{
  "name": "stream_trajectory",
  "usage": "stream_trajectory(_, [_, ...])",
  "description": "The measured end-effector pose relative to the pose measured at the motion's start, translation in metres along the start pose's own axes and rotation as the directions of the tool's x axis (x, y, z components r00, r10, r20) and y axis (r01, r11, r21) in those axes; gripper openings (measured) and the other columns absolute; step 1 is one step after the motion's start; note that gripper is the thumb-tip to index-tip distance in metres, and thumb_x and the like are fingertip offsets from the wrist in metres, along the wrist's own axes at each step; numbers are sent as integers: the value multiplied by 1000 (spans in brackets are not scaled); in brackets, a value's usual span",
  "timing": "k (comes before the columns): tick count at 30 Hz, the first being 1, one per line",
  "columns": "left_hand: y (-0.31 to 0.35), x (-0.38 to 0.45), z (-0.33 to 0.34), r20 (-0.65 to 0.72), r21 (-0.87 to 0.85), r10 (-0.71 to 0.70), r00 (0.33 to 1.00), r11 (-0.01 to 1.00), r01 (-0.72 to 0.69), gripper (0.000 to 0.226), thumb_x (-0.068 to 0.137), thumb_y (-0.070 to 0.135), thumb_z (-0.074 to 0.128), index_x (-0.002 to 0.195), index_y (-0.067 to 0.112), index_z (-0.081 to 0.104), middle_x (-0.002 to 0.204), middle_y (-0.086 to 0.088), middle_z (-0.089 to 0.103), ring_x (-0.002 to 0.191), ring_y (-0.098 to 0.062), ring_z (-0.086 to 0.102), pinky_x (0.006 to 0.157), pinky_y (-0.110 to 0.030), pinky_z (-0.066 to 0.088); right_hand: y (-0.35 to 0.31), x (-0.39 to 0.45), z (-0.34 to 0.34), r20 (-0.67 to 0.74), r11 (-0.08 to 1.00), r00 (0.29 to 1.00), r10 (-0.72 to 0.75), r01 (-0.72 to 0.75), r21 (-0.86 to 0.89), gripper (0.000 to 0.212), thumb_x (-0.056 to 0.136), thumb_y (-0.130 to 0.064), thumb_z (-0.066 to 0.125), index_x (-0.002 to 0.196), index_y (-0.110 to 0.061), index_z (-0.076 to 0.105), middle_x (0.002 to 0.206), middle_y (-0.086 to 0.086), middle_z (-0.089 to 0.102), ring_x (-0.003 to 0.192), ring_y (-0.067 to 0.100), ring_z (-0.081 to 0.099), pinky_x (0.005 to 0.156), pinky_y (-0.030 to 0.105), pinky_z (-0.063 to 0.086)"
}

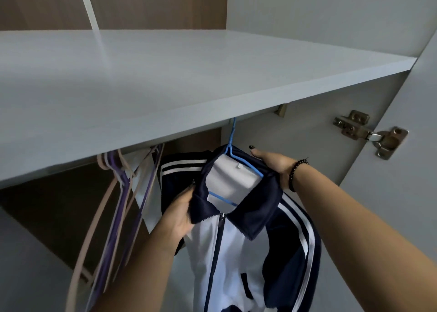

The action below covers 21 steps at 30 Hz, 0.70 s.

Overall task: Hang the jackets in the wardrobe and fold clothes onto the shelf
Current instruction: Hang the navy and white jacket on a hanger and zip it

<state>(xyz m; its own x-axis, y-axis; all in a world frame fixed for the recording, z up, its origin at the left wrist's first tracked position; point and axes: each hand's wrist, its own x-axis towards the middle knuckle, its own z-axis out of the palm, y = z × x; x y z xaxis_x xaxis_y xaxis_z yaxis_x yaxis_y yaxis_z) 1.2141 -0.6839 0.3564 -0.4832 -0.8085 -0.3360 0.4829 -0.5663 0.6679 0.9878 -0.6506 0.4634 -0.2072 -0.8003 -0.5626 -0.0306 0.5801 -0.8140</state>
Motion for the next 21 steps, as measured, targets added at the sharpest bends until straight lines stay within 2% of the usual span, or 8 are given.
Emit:
stream_trajectory(2, [-5, 0, -3, -9, 57, -18, 1000, 998, 18, 31, 99, 13, 46, 126, 3, 57, 131, -20, 53, 125, -34, 49, 111, -48, 36, 6, -2, 6, -33, 994, 996, -86, 83, -74, 78, 67, -76, 60, 108, -10, 67, 105, 7, 72, 91, 25, 68, 79, 35, 55])
stream_trajectory(4, [-4, -1, -2, -110, 101, -2, 994, 995, 14, 13, 96, 7, 46, 94, 5, 59, 95, -14, 54, 86, -27, 54, 79, -35, 52, 14, -5, 12, -37, 942, 975, -218, 200, -269, 91, 54, -86, 55, 107, -13, 68, 103, 4, 70, 94, 22, 66, 87, 35, 53])
stream_trajectory(7, [-6, 0, 2, -60, -21, 17, 998, 1000, -18, 53, 103, 16, 36, 57, 9, 61, 50, -3, 45, 47, -10, 45, 52, -21, 43, 29, -9, 19, 10, 815, 927, -374, 334, -473, 58, 68, -74, 60, 67, -16, 57, 60, -6, 56, 56, 7, 53, 59, 19, 44])
stream_trajectory(9, [-4, 2, 5, -61, -59, 52, 997, 997, -55, 64, 104, 28, 37, 47, 15, 63, 35, 6, 38, 31, -5, 38, 42, -15, 40, 40, -7, 21, -10, 778, 903, -430, 364, -512, 49, 82, -54, 66, 60, -18, 40, 51, -8, 40, 44, 6, 39, 47, 17, 32])
stream_trajectory(12, [2, 6, 8, -133, -50, 64, 989, 996, -71, 40, 99, 43, 46, 83, 13, 67, 47, 3, 54, 40, -7, 50, 52, -20, 43, 56, -4, 25, -102, 788, 859, -501, 404, -465, 41, 91, -39, 60, 62, -18, 40, 55, -6, 40, 51, 11, 40, 50, 23, 32])
stream_trajectory(15, [5, 9, 4, -195, 105, 84, 977, 992, -64, 26, 93, 41, 59, 104, 19, 68, 82, 1, 76, 82, -15, 70, 76, -31, 50, 64, -3, 32, -196, 795, 808, -556, 448, -410, 31, 94, -33, 57, 74, -10, 51, 60, -4, 44, 54, 12, 42, 49, 20, 34])
stream_trajectory(18, [0, 9, 5, -260, 438, 148, 954, 899, -21, 30, 91, 22, 65, 120, 15, 62, 101, 1, 72, 90, -11, 65, 81, -26, 45, 64, -3, 35, -261, 765, 743, -616, 486, -423, 20, 94, -24, 57, 86, -5, 58, 60, -2, 46, 52, 11, 42, 42, 13, 31])
stream_trajectory(21, [-4, 6, 5, -323, 572, 163, 932, 819, 55, 33, 95, 11, 59, 128, 9, 58, 113, -7, 66, 98, -15, 59, 89, -27, 43, 60, -4, 26, -340, 763, 697, -632, 480, -433, 12, 93, -18, 58, 84, -9, 59, 60, -2, 49, 54, 9, 46, 42, 10, 34])
